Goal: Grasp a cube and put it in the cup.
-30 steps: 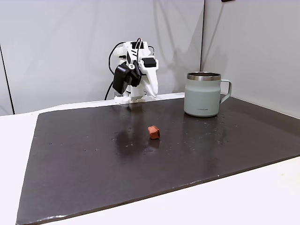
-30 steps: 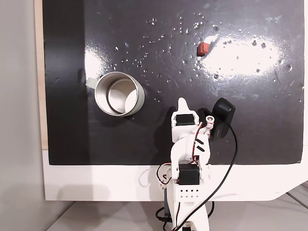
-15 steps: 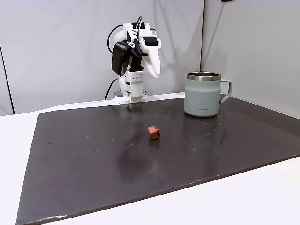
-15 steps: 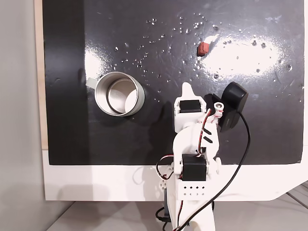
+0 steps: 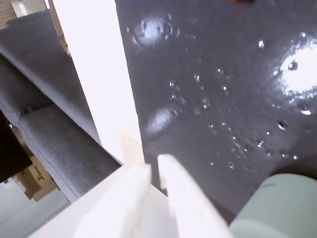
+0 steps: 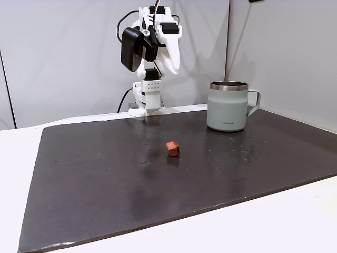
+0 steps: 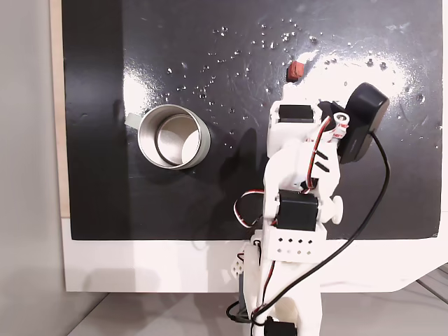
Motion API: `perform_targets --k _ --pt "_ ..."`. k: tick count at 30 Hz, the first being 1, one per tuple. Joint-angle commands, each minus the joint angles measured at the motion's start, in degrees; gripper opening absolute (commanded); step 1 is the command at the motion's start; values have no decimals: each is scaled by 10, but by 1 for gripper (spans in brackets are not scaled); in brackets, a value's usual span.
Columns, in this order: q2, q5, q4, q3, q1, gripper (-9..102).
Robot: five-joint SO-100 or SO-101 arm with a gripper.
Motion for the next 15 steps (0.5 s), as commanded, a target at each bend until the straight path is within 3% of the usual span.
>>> perform_targets --k 1,15 --pt "-46 11 4 -76 15 0" --pt "-224 106 63 -234 0 0"
